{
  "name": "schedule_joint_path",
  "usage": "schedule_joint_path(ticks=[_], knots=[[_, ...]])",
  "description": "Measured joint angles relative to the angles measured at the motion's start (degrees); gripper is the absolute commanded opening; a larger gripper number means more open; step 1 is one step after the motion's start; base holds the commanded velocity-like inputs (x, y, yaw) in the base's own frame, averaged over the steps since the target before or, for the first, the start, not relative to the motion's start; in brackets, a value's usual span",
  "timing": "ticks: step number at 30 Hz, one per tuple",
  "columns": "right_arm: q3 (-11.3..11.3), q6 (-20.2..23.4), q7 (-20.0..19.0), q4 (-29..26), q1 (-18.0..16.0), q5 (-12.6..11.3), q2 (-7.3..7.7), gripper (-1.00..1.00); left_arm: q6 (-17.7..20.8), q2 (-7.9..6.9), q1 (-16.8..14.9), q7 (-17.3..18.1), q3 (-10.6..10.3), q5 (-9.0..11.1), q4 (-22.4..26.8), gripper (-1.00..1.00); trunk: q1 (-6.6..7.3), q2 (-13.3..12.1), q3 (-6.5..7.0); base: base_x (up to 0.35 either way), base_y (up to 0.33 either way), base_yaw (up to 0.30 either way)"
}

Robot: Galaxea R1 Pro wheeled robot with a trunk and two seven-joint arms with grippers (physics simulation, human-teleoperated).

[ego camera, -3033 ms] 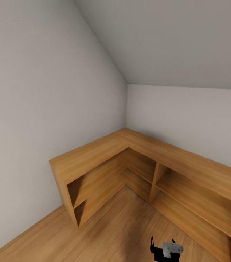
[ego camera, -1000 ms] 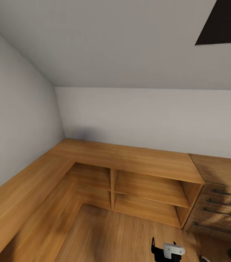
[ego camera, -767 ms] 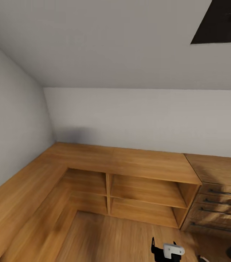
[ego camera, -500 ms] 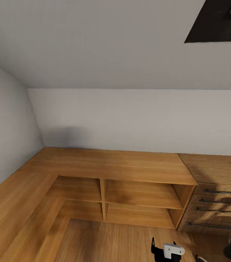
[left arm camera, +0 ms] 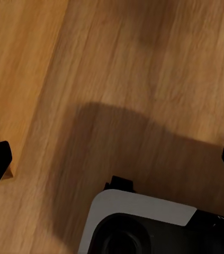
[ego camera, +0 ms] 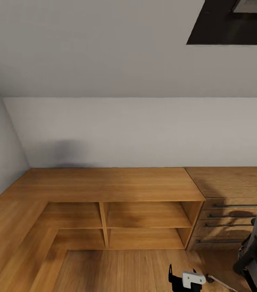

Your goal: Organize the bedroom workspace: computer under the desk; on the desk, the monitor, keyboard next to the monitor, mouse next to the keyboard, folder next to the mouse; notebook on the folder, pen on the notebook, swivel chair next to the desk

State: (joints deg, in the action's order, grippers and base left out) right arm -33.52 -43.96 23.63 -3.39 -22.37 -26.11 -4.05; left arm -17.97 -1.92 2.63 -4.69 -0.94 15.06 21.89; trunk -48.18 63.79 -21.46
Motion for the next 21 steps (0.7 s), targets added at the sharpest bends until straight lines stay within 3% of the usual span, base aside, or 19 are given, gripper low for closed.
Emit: schedule_joint_path(ticks=[10, 11, 12, 21], knots=[[0.1, 0.0, -0.1, 0.0, 0.0, 0.0, 0.00, 1.00, 0.0, 0.00, 0.0, 0.0, 0.0, 0.0, 0.0, 1.00, 0.00, 0.0, -0.50, 0.004, 0.034, -0.219], [0.1, 0.0, 0.0, 0.0, 0.0, 0.0, 0.01, 1.00, 0.0, 0.00, 0.0, 0.0, 0.0, 0.0, 0.0, 1.00, 0.00, 0.0, -0.51, 0.263, 0.206, -0.298], [2.7, -0.1, 0.0, -0.1, 0.0, -1.6, 0.11, 1.00, 0.0, 0.01, 0.0, 0.0, 0.0, 0.0, 0.0, 1.00, 0.03, 0.0, -0.51, 0.276, 0.201, -0.298], [3.3, -0.1, -0.1, -0.1, 0.0, -2.1, 0.12, 1.00, 0.0, 0.00, 0.0, 0.0, 0.0, 0.0, 0.0, 1.00, 0.02, 0.0, -0.31, 0.261, 0.097, -0.300]])
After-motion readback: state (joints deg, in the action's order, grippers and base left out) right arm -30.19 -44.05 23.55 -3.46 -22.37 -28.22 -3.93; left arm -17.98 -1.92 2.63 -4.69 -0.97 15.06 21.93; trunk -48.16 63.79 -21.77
